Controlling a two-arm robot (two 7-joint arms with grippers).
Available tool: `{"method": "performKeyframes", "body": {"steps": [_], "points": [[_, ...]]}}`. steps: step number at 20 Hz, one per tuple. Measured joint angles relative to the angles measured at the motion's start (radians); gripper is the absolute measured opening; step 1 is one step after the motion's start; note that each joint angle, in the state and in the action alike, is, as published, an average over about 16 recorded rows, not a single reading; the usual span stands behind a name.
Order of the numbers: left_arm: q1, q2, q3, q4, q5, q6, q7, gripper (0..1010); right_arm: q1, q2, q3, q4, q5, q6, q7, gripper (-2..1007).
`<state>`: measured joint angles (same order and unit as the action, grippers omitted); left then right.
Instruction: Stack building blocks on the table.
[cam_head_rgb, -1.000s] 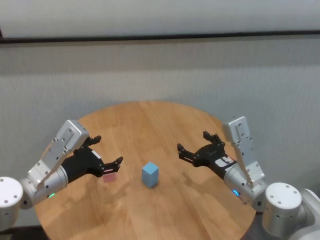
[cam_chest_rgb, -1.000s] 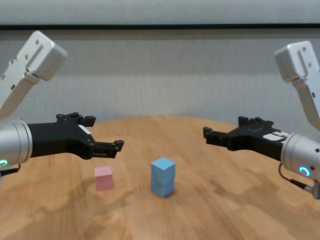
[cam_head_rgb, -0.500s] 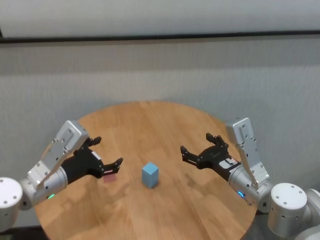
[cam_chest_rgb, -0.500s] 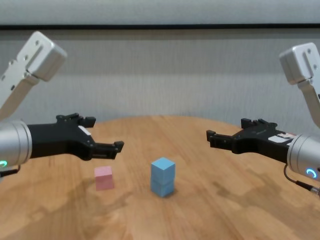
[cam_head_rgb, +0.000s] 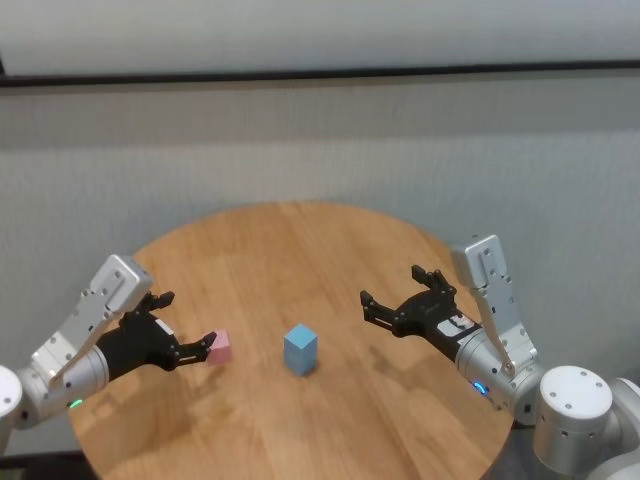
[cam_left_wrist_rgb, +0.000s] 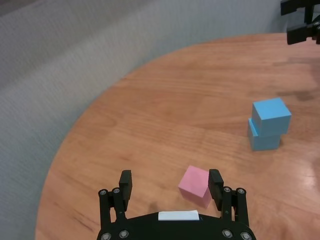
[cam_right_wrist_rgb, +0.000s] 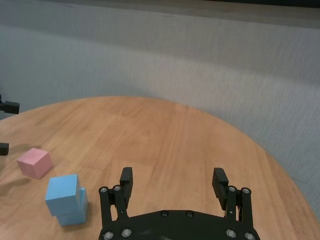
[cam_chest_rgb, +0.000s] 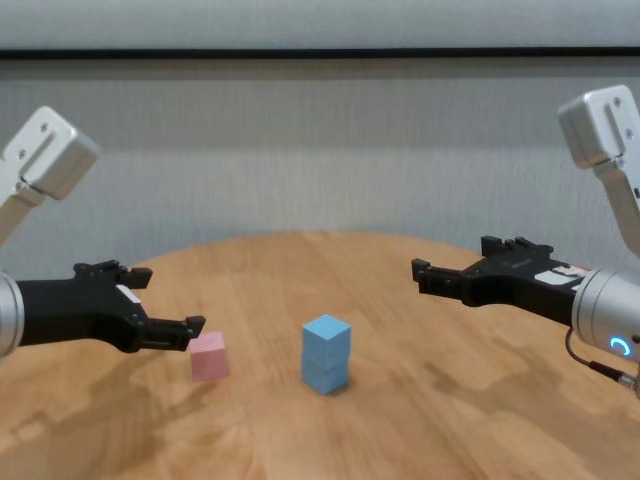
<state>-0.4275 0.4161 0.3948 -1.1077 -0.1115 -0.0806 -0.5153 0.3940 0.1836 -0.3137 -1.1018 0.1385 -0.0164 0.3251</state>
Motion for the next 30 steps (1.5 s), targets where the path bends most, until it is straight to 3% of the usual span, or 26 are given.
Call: {"method": "performKeyframes", "body": {"steps": [16,30], "points": [[-0.066,-0.045,0.010,0.171,-0.045,-0.027,-0.055,1003,0.001,-0.004,0.002,0.003,0.001,-0.003,-0.003,1001],[-0.066,-0.054,0.033,0.177,-0.056,-0.031,-0.074,1002,0.001,-0.005,0.002,0.004,0.002,-0.004,-0.003,1001]]}}
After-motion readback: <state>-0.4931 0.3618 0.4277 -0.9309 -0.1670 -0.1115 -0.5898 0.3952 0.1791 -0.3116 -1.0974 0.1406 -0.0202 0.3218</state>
